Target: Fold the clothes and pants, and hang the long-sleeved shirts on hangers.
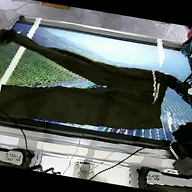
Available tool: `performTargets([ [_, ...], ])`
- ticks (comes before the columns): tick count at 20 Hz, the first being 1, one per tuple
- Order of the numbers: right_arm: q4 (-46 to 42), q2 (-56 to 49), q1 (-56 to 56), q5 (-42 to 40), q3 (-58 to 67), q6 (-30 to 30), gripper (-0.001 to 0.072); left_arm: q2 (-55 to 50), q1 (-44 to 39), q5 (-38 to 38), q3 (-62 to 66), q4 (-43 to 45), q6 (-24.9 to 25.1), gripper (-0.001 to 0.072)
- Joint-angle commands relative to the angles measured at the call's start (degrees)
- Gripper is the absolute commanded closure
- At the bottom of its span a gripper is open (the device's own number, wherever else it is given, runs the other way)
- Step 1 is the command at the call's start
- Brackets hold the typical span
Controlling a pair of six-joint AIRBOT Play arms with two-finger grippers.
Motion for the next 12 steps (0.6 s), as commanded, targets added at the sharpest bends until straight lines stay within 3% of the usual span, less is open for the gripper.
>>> performTargets([
  [1, -0.3, 0.0, 0.6, 0.2, 0.0, 0.3, 0.0679, 0.9, 3.1, -11.7, -6.9, 3.7, 0.2, 0.0689],
  [6, -0.6, -0.2, 1.9, 0.1, 0.0, 0.3, 0.0679, 0.8, 4.9, -5.8, -21.9, 3.6, -2.2, 0.0688],
  [12, -0.4, -2.8, 1.9, -2.7, 0.0, 0.3, 0.0679, 0.8, 5.2, -2.3, -23.6, 4.0, -3.7, 0.0687],
])
